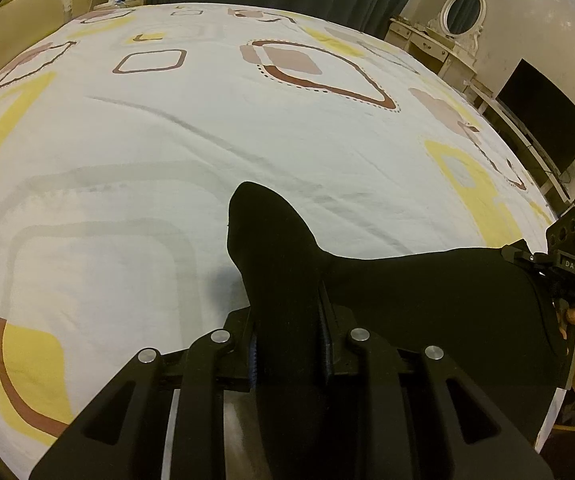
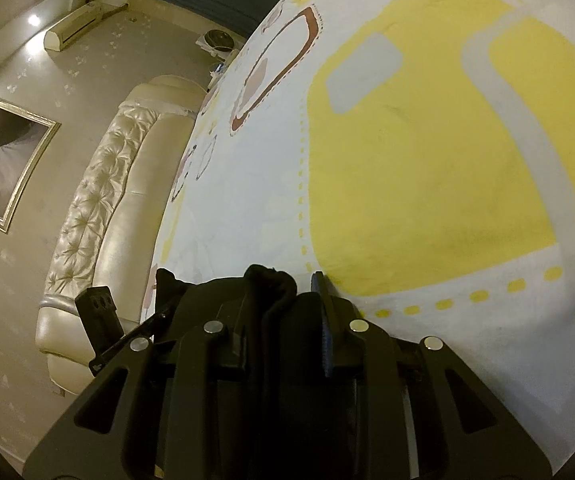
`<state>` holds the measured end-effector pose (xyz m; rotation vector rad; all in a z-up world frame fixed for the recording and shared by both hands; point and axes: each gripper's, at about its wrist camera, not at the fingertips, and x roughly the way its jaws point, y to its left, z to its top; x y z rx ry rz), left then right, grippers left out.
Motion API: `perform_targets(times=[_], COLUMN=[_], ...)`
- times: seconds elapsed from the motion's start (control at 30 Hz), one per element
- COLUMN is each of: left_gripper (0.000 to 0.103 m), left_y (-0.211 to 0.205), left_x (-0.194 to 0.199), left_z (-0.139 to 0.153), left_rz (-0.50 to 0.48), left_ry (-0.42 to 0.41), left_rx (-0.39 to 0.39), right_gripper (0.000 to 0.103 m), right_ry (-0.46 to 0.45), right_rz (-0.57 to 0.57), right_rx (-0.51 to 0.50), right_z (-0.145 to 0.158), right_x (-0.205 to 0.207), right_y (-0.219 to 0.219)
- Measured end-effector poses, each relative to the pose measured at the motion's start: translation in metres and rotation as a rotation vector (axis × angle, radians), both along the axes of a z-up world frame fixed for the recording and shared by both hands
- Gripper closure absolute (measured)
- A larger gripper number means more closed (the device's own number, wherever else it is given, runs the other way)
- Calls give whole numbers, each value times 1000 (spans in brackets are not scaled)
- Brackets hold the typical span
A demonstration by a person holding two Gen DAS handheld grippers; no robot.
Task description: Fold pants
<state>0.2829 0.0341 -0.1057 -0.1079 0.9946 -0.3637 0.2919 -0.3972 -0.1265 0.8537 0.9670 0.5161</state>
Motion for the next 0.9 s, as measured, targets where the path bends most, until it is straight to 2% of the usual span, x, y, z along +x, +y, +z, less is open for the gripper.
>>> perform_targets(times=[0.17,0.27,0.33,0.4,0.5,0.53,0.73,0.9], left_gripper=[78,72,62,50,39,31,27,26], left_y=[-1,-3,0,7,20,25,49,53], left_x=[0,2,2,1,-8,-13,-64,-104], left_z=[0,1,2,6,13,15,24,17], left_rz=[-2,-9,-8,5,9,8,8,19], left_ry=[0,4,8,10,24,32,41,84], left_rx=[5,12,4,-17,-64,-78,-150,-223], right_gripper=[78,76,71,60,45,44,34,30], right_ry=[5,11,18,23,20,17,-9,6], right_rz=[-3,-2,-7,-20,-44,-53,-71,-69], right_rx=[16,32,43,54,50,55,82,88], right_z=[-1,-1,1,5,15,19,39,38], right_x=[0,0,0,-3,-13,-19,-65,-104], right_y=[-3,-4,-5,-6,-11,-15,-37,-41])
